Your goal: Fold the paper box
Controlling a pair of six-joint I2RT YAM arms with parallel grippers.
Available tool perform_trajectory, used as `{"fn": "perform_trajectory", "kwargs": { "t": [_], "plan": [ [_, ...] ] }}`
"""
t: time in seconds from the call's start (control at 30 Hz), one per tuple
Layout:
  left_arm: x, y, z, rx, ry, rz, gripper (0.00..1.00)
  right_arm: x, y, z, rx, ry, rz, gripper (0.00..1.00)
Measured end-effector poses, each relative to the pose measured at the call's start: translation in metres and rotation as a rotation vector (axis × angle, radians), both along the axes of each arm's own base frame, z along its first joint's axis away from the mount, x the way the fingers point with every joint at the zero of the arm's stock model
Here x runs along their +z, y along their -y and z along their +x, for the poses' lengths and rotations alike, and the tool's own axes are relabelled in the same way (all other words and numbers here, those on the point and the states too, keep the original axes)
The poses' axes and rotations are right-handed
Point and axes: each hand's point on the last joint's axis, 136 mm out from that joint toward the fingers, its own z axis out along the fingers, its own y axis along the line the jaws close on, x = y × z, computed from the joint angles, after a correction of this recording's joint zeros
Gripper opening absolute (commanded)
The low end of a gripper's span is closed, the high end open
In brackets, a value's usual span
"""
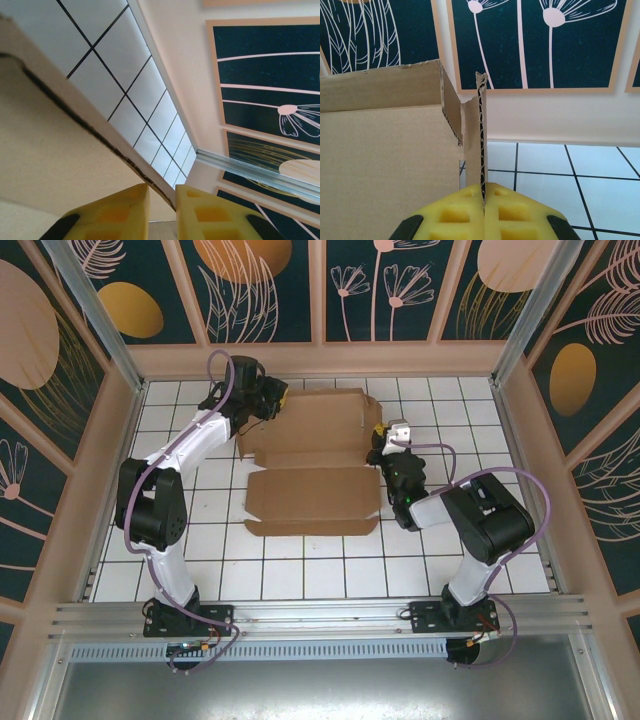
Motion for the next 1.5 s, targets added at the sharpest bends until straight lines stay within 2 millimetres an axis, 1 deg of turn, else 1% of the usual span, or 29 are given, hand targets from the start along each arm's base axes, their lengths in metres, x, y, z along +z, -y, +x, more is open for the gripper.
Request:
{"fn": "perform_trajectory", "kwargs": {
  "t": [0.03, 0.07, 0.13, 0.2, 0.27, 0.37, 0.43, 0.57, 0.67, 0.77, 0.83, 0.87, 0.93, 1.0, 1.07, 1.17, 1.23, 1.27, 1.33, 1.4, 1.43, 1.5],
  "plan": [
    [-0.001, 0.0, 0.0, -0.001, 0.0, -0.003, 0.14, -0.001, 0.0, 0.0, 0.0, -0.003, -0.002, 0.0],
    [-0.003, 0.0, -0.001, -0.002, -0.001, -0.003, 0.12, -0.002, 0.0, 0.0, 0.001, -0.007, -0.004, 0.04],
    [-0.009, 0.0, -0.002, -0.002, -0.009, -0.004, 0.08, -0.005, -0.002, 0.002, 0.004, -0.024, -0.011, 0.18],
    [-0.019, 0.0, -0.005, -0.006, -0.023, -0.006, 0.04, -0.009, -0.005, 0.004, 0.017, -0.046, -0.025, 0.3],
    [-0.033, 0.0, -0.01, -0.01, -0.044, -0.008, 0.01, -0.011, -0.011, 0.005, 0.044, -0.07, -0.029, 0.46],
    [-0.049, 0.0, -0.016, -0.014, -0.06, -0.014, 0.0, -0.009, -0.019, 0.0, 0.099, -0.099, -0.037, 0.54],
    [-0.052, 0.0, -0.017, -0.018, -0.047, -0.026, 0.0, -0.001, -0.023, -0.006, 0.138, -0.104, -0.036, 0.58],
    [-0.063, 0.0, -0.027, -0.029, -0.055, -0.043, 0.0, 0.025, -0.025, -0.015, 0.215, -0.106, 0.007, 0.58],
    [-0.068, 0.0, -0.034, -0.036, -0.055, -0.052, 0.0, 0.048, -0.016, -0.013, 0.245, -0.13, 0.077, 0.51],
    [-0.063, -0.001, -0.04, -0.043, -0.034, -0.062, 0.0, 0.067, -0.011, -0.004, 0.258, -0.199, 0.136, 0.43],
    [-0.054, 0.0, -0.039, -0.048, -0.004, -0.07, 0.0, 0.077, -0.016, 0.0, 0.274, -0.247, 0.161, 0.42],
    [-0.049, 0.001, -0.038, -0.053, 0.014, -0.079, 0.0, 0.079, -0.019, 0.0, 0.283, -0.272, 0.168, 0.41],
    [-0.041, 0.004, -0.036, -0.067, 0.045, -0.096, 0.0, 0.076, -0.023, -0.002, 0.289, -0.336, 0.175, 0.43],
    [-0.035, 0.006, -0.034, -0.075, 0.068, -0.109, 0.0, 0.069, -0.024, -0.005, 0.284, -0.402, 0.177, 0.49],
    [-0.027, 0.008, -0.031, -0.082, 0.101, -0.121, 0.0, 0.062, -0.024, -0.008, 0.275, -0.461, 0.168, 0.53],
    [-0.013, 0.012, -0.028, -0.099, 0.162, -0.145, 0.0, 0.055, -0.021, -0.012, 0.263, -0.51, 0.165, 0.54],
    [-0.001, 0.015, -0.026, -0.118, 0.223, -0.166, 0.0, 0.056, -0.022, -0.013, 0.263, -0.531, 0.166, 0.54],
    [0.004, 0.017, -0.026, -0.128, 0.249, -0.176, 0.0, 0.058, -0.022, -0.013, 0.266, -0.538, 0.168, 0.54],
    [0.009, 0.019, -0.03, -0.15, 0.305, -0.193, 0.0, 0.069, -0.026, -0.011, 0.28, -0.541, 0.172, 0.53],
    [0.004, 0.019, -0.036, -0.169, 0.328, -0.201, 0.0, 0.086, -0.032, -0.006, 0.295, -0.525, 0.168, 0.56],
    [-0.001, 0.019, -0.04, -0.177, 0.332, -0.201, 0.0, 0.094, -0.036, -0.002, 0.303, -0.515, 0.164, 0.58],
    [-0.01, 0.02, -0.047, -0.198, 0.335, -0.201, 0.0, 0.106, -0.047, 0.004, 0.327, -0.503, 0.143, 0.6]
  ]
}}
